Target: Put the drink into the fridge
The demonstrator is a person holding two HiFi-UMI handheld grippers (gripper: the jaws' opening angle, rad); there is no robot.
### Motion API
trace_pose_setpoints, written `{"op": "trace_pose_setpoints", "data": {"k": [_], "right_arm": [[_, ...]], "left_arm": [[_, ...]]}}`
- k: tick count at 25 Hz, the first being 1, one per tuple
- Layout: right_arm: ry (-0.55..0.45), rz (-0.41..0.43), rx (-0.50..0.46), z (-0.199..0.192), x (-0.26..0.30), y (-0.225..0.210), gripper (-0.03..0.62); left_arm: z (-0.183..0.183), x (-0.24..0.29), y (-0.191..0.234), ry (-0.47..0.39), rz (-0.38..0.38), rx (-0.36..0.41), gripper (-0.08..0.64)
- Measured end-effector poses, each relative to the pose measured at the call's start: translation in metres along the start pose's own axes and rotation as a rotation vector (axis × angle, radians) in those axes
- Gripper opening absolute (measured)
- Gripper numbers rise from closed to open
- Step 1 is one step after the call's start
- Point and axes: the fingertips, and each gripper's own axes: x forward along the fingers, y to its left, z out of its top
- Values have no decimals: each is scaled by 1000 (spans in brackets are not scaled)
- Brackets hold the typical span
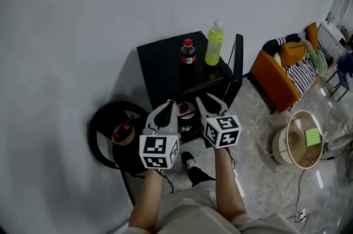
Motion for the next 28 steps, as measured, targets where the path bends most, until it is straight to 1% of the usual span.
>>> {"op": "trace_pose_setpoints", "data": {"k": [1, 5, 7, 9, 12, 18, 24, 28], "right_arm": [[0, 16, -7, 9, 15, -3, 99], [-1, 62, -16, 42, 67, -12, 209], [32, 63, -43, 48, 90, -19, 263], [76, 59, -73, 48, 113, -28, 295], [114, 62, -98, 48, 141, -35, 314], [156, 83, -144, 50, 180, -36, 316], [144, 87, -170, 53, 192, -31, 313], [131, 90, -166, 50, 190, -33, 311]], "left_arm": [[4, 11, 8, 0, 10, 0, 9], [23, 47, 37, -17, 44, 2, 9], [31, 61, 48, -29, 59, 4, 9], [36, 76, 58, -39, 76, 2, 9], [40, 94, 72, -46, 95, -4, 9], [38, 120, 96, -37, 124, -27, 9], [35, 127, 105, -37, 144, -49, 9], [29, 123, 108, -28, 158, -52, 9]]}}
